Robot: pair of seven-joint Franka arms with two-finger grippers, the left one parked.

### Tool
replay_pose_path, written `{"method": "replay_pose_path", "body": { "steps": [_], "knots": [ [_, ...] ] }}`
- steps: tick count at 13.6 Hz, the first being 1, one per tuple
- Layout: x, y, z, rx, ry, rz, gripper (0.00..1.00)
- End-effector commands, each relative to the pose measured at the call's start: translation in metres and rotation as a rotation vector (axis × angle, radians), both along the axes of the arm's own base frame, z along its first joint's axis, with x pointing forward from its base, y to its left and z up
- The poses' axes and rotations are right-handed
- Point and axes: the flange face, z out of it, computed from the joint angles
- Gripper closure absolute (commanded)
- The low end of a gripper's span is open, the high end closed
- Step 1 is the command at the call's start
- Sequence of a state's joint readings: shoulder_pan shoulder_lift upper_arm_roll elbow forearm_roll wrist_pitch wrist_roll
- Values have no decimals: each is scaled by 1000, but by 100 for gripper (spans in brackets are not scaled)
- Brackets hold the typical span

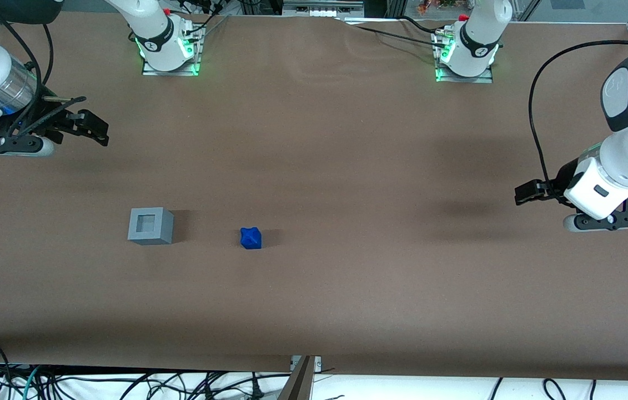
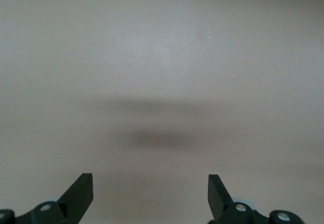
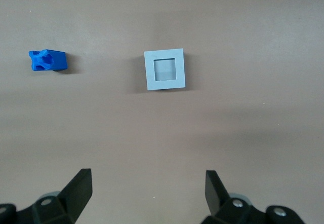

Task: Insert blue part into gray base with right arm
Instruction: 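Move the open right gripper over the blue block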

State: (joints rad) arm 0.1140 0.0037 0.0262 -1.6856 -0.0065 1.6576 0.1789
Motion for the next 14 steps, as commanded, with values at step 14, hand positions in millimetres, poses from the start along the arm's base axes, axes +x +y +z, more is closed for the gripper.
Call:
{"method": "replay_pose_path", "body": {
  "steps": [14],
  "knots": [
    [1, -10, 5, -40, 21, 43, 1]
  ]
}}
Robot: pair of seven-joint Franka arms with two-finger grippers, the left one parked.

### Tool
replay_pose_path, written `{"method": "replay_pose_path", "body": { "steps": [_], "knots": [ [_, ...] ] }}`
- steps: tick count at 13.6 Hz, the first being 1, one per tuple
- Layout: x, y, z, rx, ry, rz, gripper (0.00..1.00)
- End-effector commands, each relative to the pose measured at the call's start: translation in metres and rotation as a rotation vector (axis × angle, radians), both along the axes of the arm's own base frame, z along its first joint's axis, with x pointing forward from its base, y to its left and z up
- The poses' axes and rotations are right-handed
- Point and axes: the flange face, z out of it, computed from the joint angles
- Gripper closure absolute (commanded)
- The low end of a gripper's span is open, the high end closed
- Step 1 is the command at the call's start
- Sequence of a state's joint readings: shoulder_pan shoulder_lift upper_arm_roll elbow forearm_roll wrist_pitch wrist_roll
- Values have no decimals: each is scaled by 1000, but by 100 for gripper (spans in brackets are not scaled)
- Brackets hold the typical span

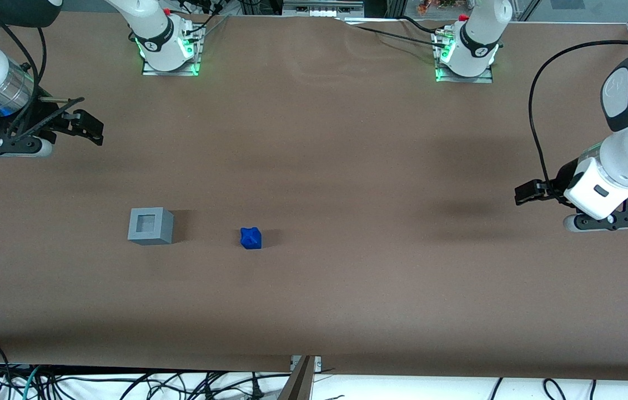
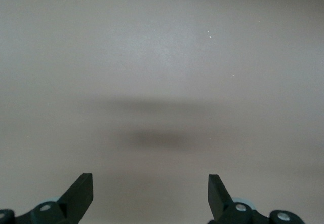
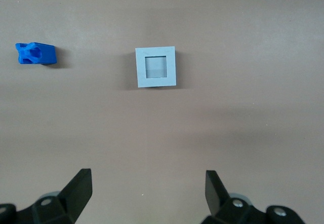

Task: Insert blue part into gray base with right arm
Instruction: 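Move the open right gripper over the blue block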

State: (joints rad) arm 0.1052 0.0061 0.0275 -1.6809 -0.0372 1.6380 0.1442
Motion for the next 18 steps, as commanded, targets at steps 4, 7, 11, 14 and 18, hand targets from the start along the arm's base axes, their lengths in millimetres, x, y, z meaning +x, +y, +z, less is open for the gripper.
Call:
{"method": "replay_pose_path", "body": {
  "steps": [4, 7, 11, 14, 18],
  "knots": [
    [2, -2, 6, -5, 3, 13, 1],
    [2, 0, 6, 0, -1, 14, 1],
    [2, 2, 5, 7, 6, 16, 1],
    [1, 7, 5, 59, 16, 9, 1],
    [0, 14, -1, 62, 24, 20, 1]
  ]
}}
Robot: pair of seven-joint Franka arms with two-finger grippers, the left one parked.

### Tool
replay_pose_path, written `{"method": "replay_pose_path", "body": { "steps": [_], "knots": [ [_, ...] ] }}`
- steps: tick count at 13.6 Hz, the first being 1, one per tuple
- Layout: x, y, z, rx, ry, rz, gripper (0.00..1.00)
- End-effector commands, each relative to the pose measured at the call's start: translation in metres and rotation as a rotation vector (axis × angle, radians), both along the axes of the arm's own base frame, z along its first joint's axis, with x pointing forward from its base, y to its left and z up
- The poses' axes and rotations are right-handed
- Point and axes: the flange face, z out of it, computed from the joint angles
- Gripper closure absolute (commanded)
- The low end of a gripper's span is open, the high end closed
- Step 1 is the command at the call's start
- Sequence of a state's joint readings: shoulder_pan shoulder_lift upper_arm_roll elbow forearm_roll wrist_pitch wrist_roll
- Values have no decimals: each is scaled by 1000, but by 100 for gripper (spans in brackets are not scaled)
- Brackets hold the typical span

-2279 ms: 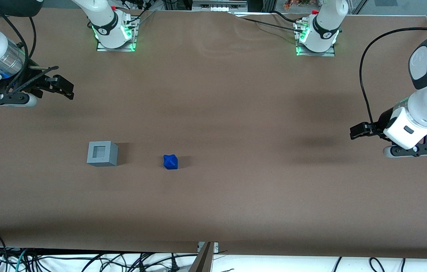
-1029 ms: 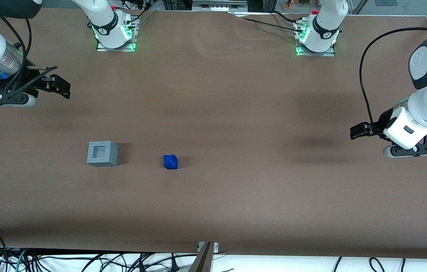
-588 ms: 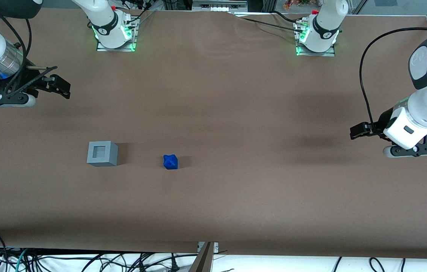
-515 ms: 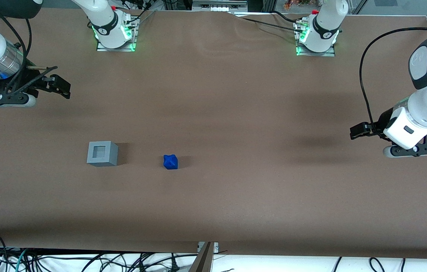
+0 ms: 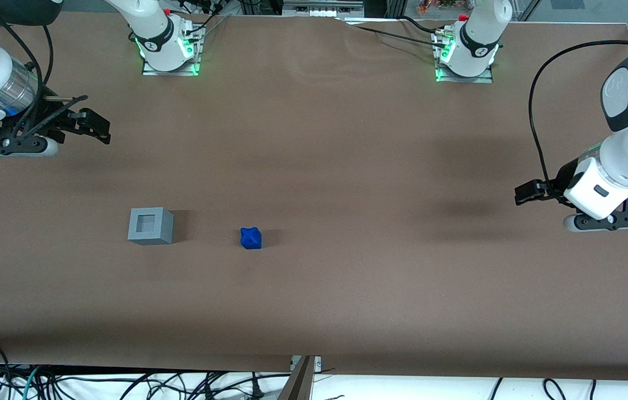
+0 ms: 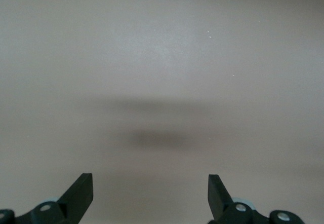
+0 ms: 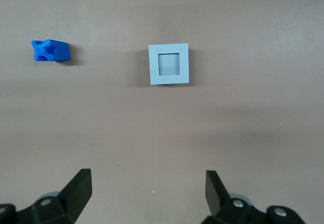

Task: Insert blue part into gray base with right arm
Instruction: 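Move the open right gripper over the blue block, then lower the right gripper and close it on the blue block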

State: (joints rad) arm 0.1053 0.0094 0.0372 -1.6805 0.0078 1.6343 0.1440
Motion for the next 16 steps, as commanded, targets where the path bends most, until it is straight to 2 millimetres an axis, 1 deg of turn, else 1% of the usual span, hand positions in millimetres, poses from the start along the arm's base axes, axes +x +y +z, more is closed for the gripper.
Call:
{"method": "replay_pose_path", "body": {
  "steps": [1, 3, 4, 5, 6, 8, 9, 11, 13, 14, 16],
  "knots": [
    [2, 7, -3, 31, 19, 16, 1],
    [8, 17, -16, 89, 39, 15, 1],
    [12, 26, -25, 91, 40, 27, 1],
    [18, 50, -40, 92, 35, 51, 1],
    [24, 69, -58, 93, 25, 60, 1],
    [38, 112, -105, 96, 1, 33, 1],
    [43, 138, -131, 97, -10, 12, 1],
    [53, 179, -180, 104, -51, -34, 1],
    [61, 201, -221, 114, -89, -53, 1],
    [62, 213, -241, 121, -103, -55, 1],
    [66, 226, -273, 128, -136, -54, 1]
  ]
}}
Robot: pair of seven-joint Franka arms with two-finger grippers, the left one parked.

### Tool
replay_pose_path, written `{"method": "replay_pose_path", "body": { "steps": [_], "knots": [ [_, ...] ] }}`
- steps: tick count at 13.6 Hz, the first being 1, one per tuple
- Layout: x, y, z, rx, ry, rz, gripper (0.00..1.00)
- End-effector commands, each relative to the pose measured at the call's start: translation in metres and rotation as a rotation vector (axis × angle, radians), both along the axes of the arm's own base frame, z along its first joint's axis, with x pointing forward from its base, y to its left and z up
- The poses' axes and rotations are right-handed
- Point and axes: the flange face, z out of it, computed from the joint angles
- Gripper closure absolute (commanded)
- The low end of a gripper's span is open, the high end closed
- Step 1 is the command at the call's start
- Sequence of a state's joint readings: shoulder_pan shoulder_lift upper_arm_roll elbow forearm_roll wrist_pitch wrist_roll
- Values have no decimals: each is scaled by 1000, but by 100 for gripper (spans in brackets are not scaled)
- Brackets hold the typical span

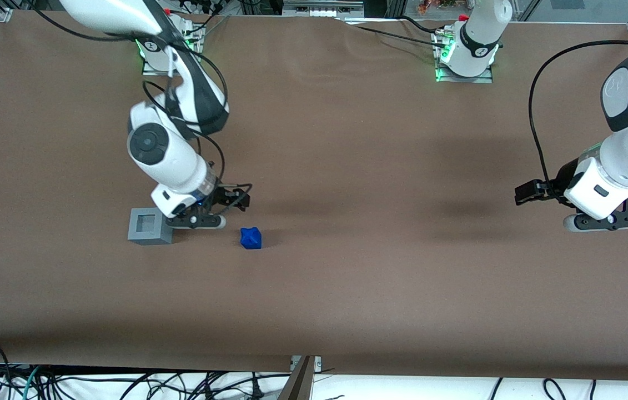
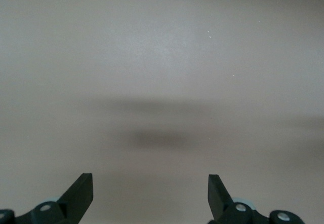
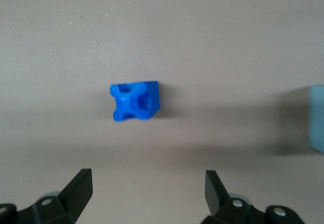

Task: Insert blue part into gray base with right arm
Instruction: 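Lower the right gripper and close it on the blue block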

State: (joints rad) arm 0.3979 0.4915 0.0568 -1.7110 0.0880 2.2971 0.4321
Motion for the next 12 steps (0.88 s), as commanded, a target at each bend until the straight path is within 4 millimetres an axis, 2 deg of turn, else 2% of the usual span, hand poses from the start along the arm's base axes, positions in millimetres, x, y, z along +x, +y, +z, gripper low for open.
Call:
{"method": "replay_pose_path", "body": {
  "steps": [1, 7, 9, 12],
  "knots": [
    [10, 15, -29, -11, -57, 7, 2],
    [35, 30, -66, -21, -76, 17, 2],
    [33, 41, -77, -24, -82, 19, 2],
    [36, 39, -82, -28, -91, 27, 14]
  ]
}}
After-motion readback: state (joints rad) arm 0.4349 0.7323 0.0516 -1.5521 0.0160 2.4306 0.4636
